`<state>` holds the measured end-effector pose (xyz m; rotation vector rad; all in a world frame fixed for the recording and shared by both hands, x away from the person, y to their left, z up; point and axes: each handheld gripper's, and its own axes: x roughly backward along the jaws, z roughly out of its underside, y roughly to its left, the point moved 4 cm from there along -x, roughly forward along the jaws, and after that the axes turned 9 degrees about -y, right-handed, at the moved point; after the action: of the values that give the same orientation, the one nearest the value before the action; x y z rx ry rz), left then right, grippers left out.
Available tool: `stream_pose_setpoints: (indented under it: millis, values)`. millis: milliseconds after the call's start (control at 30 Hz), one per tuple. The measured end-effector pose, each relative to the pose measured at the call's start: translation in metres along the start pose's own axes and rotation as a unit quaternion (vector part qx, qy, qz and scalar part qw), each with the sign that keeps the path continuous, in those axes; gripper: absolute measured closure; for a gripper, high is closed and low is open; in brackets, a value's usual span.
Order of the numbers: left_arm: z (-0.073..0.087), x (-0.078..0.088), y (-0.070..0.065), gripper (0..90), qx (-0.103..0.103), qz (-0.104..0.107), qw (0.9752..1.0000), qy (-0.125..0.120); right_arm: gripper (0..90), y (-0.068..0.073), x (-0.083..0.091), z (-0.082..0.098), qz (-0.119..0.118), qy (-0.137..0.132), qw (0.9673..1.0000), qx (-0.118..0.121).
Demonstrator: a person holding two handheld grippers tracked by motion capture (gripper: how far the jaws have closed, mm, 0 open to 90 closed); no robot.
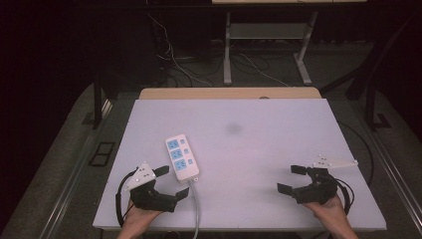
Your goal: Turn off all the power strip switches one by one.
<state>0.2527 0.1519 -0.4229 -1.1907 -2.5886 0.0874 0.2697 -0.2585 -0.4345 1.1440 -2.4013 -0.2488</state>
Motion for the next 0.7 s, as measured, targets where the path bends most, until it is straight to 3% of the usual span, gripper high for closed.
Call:
stream_pose_setpoints:
  millis: [700]
  values:
    - [-0.0001, 0.0009, -0.0064, 0.0, -0.005, 0.011, 0.9999, 0.011, 0.2, -0.0023, 0.0000, 0.0052, -0.002, 0.014, 0.9999, -0.005]
